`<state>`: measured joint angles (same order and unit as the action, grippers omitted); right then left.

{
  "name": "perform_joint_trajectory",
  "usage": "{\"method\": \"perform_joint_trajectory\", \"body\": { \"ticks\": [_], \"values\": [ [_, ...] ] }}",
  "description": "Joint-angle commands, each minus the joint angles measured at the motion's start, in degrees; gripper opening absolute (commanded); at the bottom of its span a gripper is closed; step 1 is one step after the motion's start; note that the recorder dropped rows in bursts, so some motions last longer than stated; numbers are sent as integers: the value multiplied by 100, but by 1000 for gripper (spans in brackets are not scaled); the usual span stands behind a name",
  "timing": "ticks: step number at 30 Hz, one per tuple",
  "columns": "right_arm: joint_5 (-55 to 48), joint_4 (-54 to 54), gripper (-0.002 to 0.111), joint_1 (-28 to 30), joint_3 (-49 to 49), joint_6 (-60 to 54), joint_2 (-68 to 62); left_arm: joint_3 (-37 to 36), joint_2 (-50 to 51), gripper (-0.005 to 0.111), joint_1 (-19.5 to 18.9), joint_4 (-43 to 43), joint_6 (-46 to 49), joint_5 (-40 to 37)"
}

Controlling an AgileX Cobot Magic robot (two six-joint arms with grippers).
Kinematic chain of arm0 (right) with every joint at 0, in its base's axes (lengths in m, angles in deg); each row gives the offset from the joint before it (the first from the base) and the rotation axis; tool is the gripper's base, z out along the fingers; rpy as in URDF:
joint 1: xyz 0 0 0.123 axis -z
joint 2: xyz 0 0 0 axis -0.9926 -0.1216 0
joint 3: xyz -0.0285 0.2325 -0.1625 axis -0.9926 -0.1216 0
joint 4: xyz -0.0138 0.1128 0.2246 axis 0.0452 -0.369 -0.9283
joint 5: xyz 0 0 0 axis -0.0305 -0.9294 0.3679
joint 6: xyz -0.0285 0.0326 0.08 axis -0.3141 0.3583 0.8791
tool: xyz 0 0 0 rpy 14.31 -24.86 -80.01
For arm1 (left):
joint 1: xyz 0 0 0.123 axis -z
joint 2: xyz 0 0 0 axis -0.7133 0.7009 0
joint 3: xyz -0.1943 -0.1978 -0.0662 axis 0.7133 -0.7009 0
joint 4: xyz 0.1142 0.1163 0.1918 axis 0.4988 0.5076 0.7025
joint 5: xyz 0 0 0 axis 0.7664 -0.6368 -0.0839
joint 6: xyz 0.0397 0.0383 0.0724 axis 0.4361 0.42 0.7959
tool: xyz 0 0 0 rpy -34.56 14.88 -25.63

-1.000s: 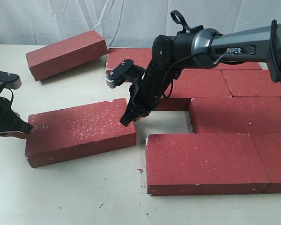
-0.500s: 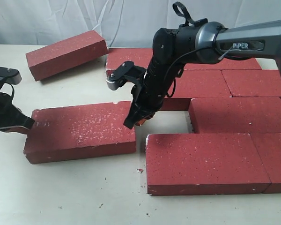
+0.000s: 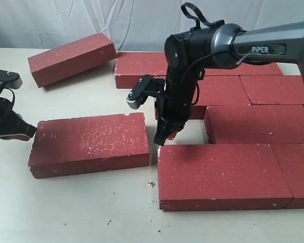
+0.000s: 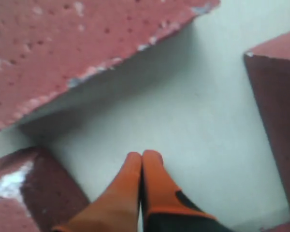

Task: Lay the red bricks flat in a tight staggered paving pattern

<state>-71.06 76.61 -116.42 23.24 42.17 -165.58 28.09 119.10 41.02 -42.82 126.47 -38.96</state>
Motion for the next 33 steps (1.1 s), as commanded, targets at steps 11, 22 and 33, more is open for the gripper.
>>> {"method": "perform_joint_trajectory", "body": {
  "ticks": [11,22,33],
  "values": [
    [388,-1445,-1,363,22,-1064,50,26,147,0,5,-219,-48,-285],
    [141,-608,-1,388,22,-442,244,26,147,0,16,-851,707,-371],
    [-426,-1908,-1,296,22,-879,861,98,147,0,16,-1386,1299,-223]
  ]
}}
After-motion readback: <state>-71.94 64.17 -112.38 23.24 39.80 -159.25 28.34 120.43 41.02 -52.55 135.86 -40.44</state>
